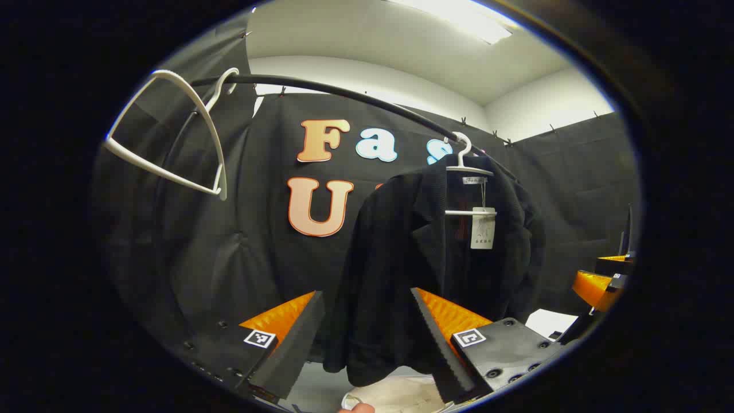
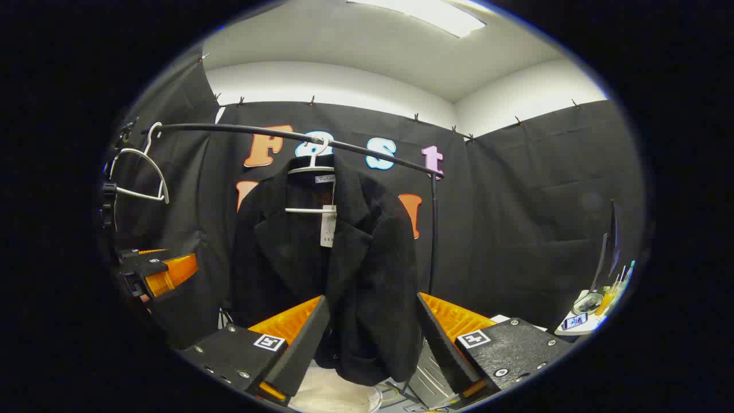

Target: Grasp the clothes on the hanger with both hands and then place them into the laundry hamper below.

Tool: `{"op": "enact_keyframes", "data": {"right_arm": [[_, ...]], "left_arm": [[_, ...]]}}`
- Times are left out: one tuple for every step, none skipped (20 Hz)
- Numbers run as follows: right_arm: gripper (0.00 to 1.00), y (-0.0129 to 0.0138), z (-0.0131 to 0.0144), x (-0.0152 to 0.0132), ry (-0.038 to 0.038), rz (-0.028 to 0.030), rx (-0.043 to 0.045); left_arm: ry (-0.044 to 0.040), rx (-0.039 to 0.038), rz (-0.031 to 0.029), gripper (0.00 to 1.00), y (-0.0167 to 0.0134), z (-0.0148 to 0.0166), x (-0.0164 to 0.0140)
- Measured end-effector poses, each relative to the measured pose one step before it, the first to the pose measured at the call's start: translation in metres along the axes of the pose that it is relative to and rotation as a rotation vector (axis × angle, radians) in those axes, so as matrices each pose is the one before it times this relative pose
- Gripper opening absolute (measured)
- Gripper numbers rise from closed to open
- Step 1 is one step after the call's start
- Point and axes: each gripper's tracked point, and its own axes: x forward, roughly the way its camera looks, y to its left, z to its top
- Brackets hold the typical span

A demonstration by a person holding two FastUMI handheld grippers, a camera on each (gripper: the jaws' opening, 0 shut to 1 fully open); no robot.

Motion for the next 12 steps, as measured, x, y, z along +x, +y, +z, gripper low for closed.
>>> {"op": "enact_keyframes", "data": {"right_arm": [[0.93, 0.00196, 0.00141, 0.00096, -0.00614, 0.00608, -0.00388], [0.93, 0.00199, 0.00151, 0.00190, -0.00656, 0.00590, -0.00430], [0.93, 0.00149, 0.00126, -0.00060, -0.00594, 0.00651, -0.00362], [0.93, 0.00303, 0.00072, -0.00043, -0.00495, 0.00833, -0.00227], [0.93, 0.00191, -0.00095, 0.00009, -0.00251, 0.00675, -0.00154], [0.93, 0.00187, -0.00057, 0.00040, 0.00081, 0.00729, -0.00087], [0.93, 0.00059, -0.00070, 0.00112, 0.00091, 0.00437, -0.00072], [0.93, -0.00098, 0.00044, 0.00099, -0.00125, 0.00112, 0.00170], [0.93, -0.00023, -0.00029, 0.00112, 0.00075, 0.00279, 0.00286], [0.93, -0.00006, -0.00217, 0.00168, 0.00293, 0.00163, 0.00291], [0.93, -0.00073, -0.00158, 0.00201, 0.00326, -0.00001, 0.00117], [0.93, -0.00098, -0.00193, 0.00140, 0.00518, -0.00151, 0.00058]], "left_arm": [[-0.00627, 0.00149, -0.00140, 1.00, -0.00156, 0.00141, -0.00062], [-0.00594, 0.00330, 0.00238, 1.00, -0.00043, 0.00141, 0.00010], [-0.00640, 0.00180, 0.00162, 1.00, -0.00094, 0.00176, 0.00016], [-0.00553, -0.00050, -0.00151, 1.00, -0.00207, 0.00157, -0.00059], [-0.00483, -0.00052, -0.00172, 1.00, -0.00169, 0.00025, -0.00084], [-0.00399, -0.00018, 0.00120, 1.00, -0.00081, 0.00068, 0.00010], [-0.00215, 0.00012, 0.00126, 1.00, -0.00124, 0.00046, 0.00136], [-0.00137, 0.00002, 0.00120, 1.00, 0.00041, 0.00026, 0.00125], [-0.00144, 0.00007, 0.00354, 1.00, -0.00126, -0.00057, 0.00002], [0.00152, -0.00047, 0.00116, 1.00, -0.00016, -0.00038, 0.00023], [0.00311, 0.00005, -0.00046, 0.96, -0.00074, -0.00100, -0.00068], [0.00254, 0.00196, -0.00102, 1.00, 0.00022, -0.00134, -0.00022]]}}
